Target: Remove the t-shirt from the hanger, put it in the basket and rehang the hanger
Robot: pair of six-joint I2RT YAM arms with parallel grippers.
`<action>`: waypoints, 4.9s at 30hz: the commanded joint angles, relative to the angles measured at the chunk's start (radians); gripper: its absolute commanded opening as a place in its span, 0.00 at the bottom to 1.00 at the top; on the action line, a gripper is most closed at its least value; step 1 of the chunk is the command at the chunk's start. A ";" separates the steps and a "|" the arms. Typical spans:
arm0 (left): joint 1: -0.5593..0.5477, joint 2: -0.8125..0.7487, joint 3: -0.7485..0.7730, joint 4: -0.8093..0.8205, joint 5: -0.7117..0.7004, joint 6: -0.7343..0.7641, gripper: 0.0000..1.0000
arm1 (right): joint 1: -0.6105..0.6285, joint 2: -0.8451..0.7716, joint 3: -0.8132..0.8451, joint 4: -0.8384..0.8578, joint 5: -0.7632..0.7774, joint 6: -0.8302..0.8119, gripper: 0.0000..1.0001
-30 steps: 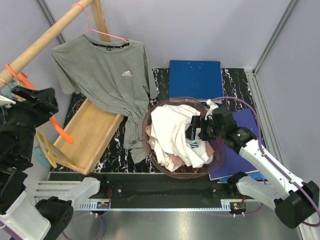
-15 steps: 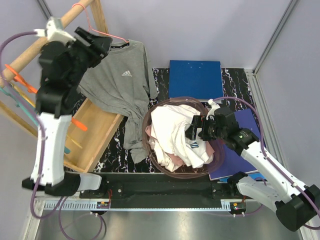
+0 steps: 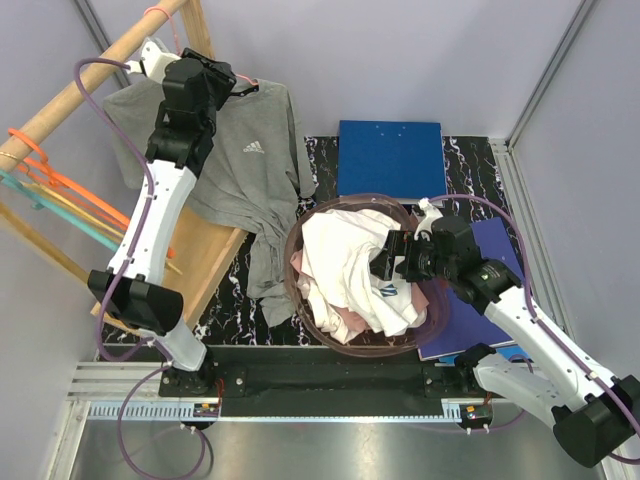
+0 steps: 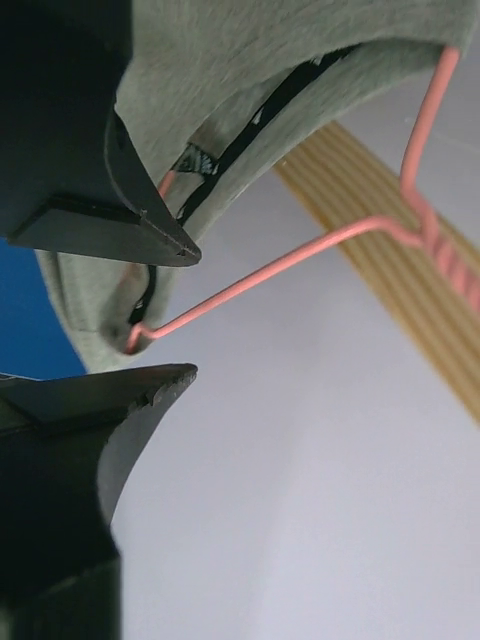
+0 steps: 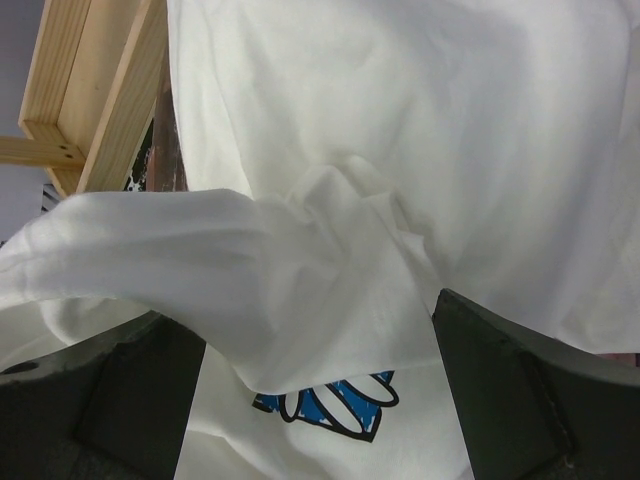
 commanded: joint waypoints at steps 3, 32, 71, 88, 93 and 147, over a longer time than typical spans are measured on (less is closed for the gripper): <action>-0.001 0.058 0.056 0.109 -0.196 -0.044 0.48 | 0.002 -0.008 -0.011 0.034 -0.027 0.006 1.00; -0.021 -0.180 0.062 0.077 -0.270 0.139 0.00 | 0.002 0.131 0.319 0.034 -0.049 -0.139 1.00; -0.023 -0.678 -0.322 -0.161 0.210 -0.274 0.00 | 0.384 0.528 0.585 0.620 -0.278 -0.295 0.58; -0.024 -0.687 -0.336 -0.135 0.230 -0.396 0.00 | 0.387 0.138 0.207 0.630 -0.120 -0.191 0.00; -0.023 -0.684 -0.314 -0.140 0.275 -0.427 0.00 | 0.387 -0.038 0.017 0.578 -0.085 -0.179 0.00; -0.023 -0.911 -0.401 -0.040 0.651 -0.189 0.00 | 0.171 0.649 1.888 0.077 0.098 -0.499 0.00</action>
